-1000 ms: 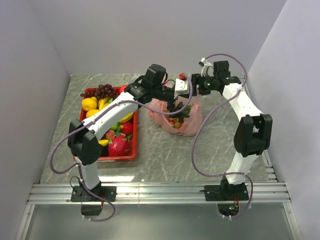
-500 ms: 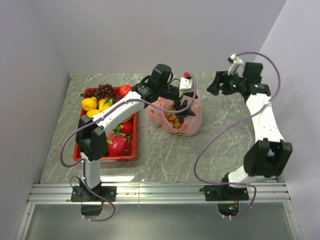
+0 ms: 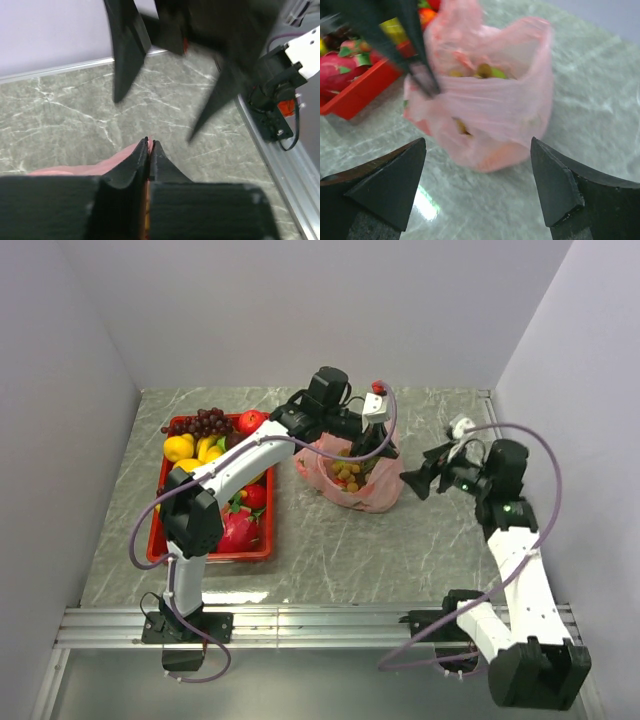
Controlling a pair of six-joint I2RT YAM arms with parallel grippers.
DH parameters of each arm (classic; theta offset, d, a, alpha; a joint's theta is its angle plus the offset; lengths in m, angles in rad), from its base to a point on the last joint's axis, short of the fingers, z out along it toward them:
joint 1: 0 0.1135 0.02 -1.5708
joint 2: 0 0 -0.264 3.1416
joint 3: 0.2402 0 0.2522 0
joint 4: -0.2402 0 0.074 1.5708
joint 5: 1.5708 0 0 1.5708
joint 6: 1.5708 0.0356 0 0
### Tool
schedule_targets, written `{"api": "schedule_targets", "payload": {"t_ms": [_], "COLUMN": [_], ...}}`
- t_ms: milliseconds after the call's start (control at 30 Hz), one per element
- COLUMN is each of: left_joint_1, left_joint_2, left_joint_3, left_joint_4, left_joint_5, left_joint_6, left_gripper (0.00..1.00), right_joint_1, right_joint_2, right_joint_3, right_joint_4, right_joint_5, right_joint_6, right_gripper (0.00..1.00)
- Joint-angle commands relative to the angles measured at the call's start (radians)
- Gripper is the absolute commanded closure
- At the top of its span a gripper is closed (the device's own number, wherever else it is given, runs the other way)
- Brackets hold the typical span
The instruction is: Place the fake fruits into the plastic bag and tie a complex knot
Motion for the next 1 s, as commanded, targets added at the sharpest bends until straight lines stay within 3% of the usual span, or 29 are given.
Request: {"api": "schedule_targets", "payload": {"t_ms": [0, 33, 233, 467, 633, 767, 900, 933, 967], "left_joint_1": [-0.005, -0.005, -0.005, -0.005, -0.005, -0.005, -0.005, -0.001, 0.011], "left_joint_2": [-0.004, -0.001, -0.008, -0.018, -0.039, -0.048, -0.061, -0.070, -0.082], "left_joint_3": [0.086, 0.089, 0.100, 0.093, 0.087, 0.096, 0.093, 0.086, 0.064], "left_joint_4": [0.032, 0.030, 0.058, 0.077, 0.240, 0.369, 0.380, 0.377, 0.383], "left_joint_5": [0.022, 0.022, 0.007, -0.027, -0.087, -0.119, -0.148, -0.177, -0.227], "left_joint_6": [-0.056, -0.061, -0.099, -0.111, -0.249, -0.337, -0.385, -0.383, -0.394], "left_gripper": [0.97, 1.00, 1.00, 1.00, 1.00, 1.00, 1.00, 0.88, 0.79], "right_joint_1": [0.092, 0.124, 0.227, 0.246, 0.254, 0.254, 0.252, 0.247, 0.244], "right_joint_2": [-0.051, -0.060, 0.037, 0.137, 0.199, 0.209, 0.251, 0.254, 0.259], "right_joint_3": [-0.097, -0.117, -0.177, -0.134, -0.127, -0.148, -0.119, -0.092, -0.082], "right_joint_4": [0.264, 0.369, 0.611, 0.704, 0.646, 0.641, 0.595, 0.572, 0.551], "right_joint_5": [0.046, 0.066, 0.175, 0.156, 0.137, 0.134, 0.110, 0.087, 0.077], "right_joint_6": [0.020, 0.031, 0.094, 0.148, 0.163, 0.146, 0.152, 0.149, 0.145], "right_gripper": [0.08, 0.08, 0.08, 0.12, 0.34, 0.41, 0.72, 0.92, 1.00]}}
